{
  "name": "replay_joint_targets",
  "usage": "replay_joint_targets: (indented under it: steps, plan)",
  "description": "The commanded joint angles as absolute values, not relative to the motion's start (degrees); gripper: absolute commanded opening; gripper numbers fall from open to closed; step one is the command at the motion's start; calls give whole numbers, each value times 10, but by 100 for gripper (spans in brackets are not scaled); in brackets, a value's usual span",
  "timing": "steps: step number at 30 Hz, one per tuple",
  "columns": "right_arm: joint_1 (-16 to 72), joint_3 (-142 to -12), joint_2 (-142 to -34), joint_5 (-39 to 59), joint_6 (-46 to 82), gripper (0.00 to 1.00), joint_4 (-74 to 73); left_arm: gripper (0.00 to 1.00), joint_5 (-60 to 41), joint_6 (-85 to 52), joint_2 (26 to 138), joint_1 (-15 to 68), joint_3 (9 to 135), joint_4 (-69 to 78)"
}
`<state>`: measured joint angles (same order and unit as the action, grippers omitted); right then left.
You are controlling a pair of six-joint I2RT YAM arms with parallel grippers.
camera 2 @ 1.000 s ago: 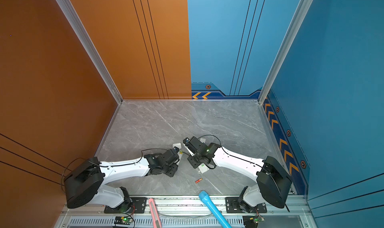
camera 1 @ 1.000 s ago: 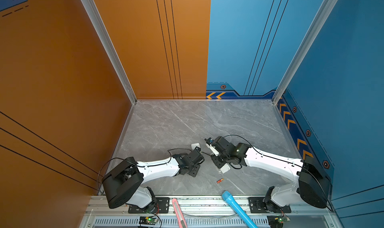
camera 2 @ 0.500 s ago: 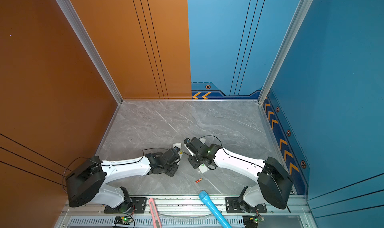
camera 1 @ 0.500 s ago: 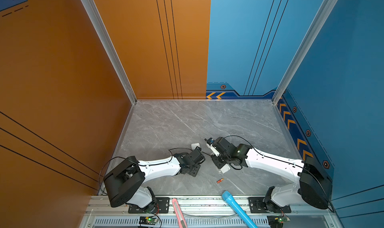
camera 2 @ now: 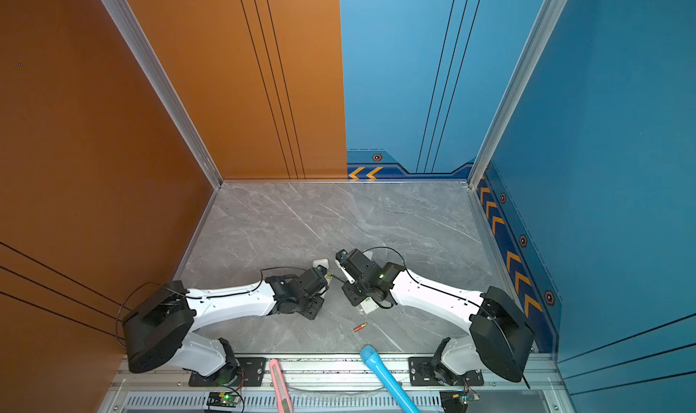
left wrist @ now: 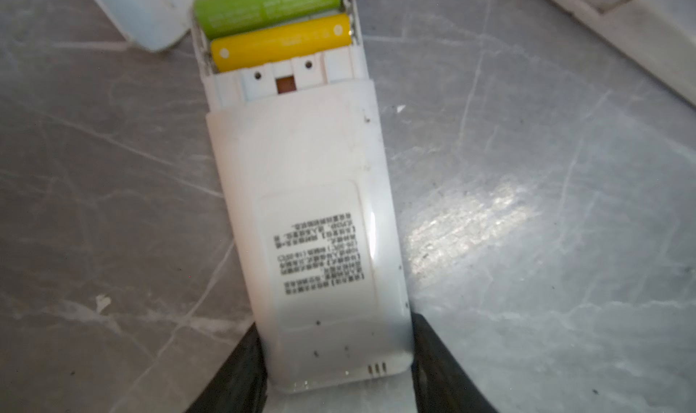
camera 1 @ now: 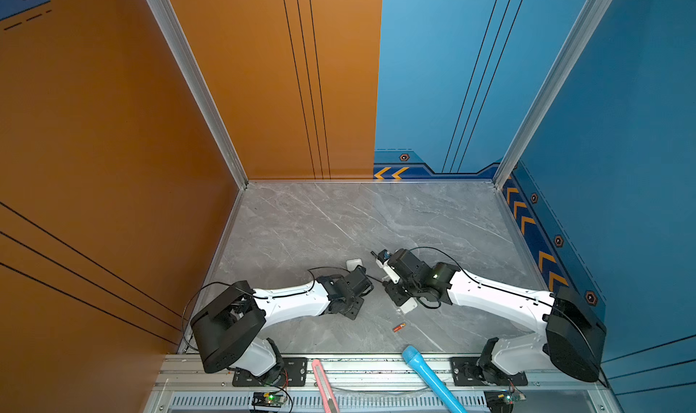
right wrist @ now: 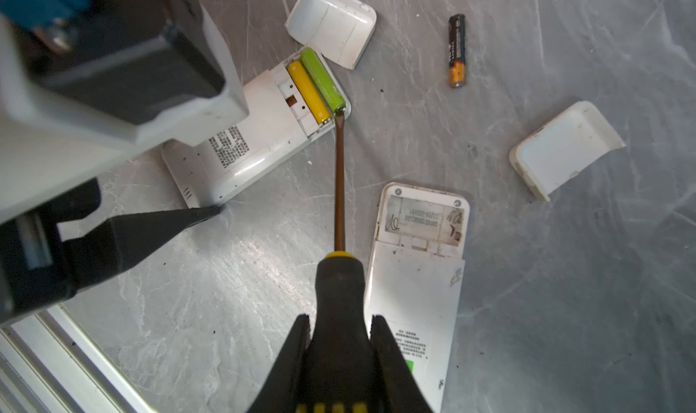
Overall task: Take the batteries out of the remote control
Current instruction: 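Pry the green battery out with the screwdriver while the left holds the remote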
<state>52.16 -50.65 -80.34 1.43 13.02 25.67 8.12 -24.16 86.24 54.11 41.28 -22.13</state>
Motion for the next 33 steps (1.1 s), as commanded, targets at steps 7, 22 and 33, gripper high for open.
replay_joint_targets:
  steps: [7,22,33]
  plan:
    - [527,-498,-784,53,136,0,180,0,-61,-148,929,580,400,-153]
    - [508,-496,-744,43,140,0,189,0,-71,-141,940,584,405,-152]
    - [500,-485,-736,47,144,0,204,0,-69,-140,944,585,408,-151]
